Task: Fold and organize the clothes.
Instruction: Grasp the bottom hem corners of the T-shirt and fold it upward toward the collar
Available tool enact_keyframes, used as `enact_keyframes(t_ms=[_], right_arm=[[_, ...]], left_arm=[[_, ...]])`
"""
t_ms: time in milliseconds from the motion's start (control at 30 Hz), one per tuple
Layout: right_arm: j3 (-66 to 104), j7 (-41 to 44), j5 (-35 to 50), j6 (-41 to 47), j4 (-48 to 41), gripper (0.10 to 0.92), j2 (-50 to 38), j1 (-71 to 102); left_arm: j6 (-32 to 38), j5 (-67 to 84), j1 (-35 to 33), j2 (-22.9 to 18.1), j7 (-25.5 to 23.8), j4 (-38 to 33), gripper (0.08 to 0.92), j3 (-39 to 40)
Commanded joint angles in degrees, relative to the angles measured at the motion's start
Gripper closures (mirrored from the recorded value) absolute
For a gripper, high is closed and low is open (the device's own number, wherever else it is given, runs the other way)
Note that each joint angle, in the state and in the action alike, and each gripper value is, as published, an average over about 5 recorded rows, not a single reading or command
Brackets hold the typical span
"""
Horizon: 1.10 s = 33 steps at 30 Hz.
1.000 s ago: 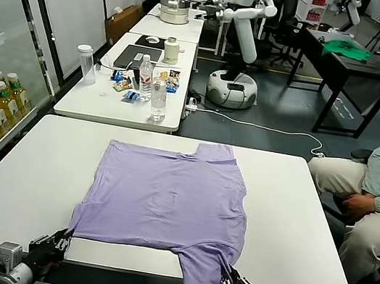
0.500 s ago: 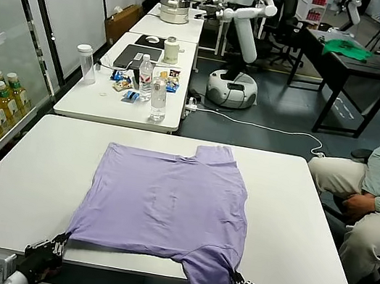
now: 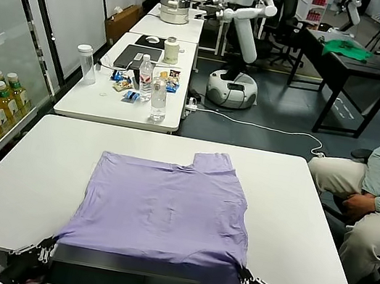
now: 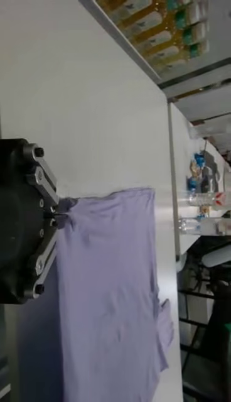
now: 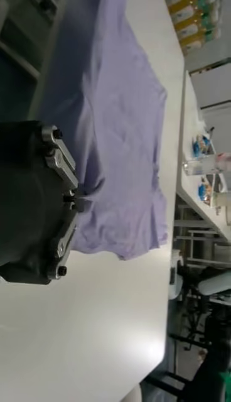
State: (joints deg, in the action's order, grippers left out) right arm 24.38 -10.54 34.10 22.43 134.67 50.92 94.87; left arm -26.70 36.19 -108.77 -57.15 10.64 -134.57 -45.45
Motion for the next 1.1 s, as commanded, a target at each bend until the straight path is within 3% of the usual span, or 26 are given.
enact_keyframes(t_ms=[33,367,1100], right_arm=[[-2.72,-0.11,0.23,0.73,-2.98,0.912,0.41,-8.89],[-7.66,-0.64,0.02,1.62,-10.02,0.912,2.51,-17.54],[-12.89,-1.71,1.00,4.59,-20.29,0.912,4.51,-27.84]], left_arm=[[-0.07,2.13,9.38,0.80,-2.66,4.30,0.911,0.13],[-0.55,2.16,17.57,0.70,-6.70,14.55,0.911,2.95],[-2.02,1.33,27.30,0.86,-12.34,25.60,0.911,7.57]])
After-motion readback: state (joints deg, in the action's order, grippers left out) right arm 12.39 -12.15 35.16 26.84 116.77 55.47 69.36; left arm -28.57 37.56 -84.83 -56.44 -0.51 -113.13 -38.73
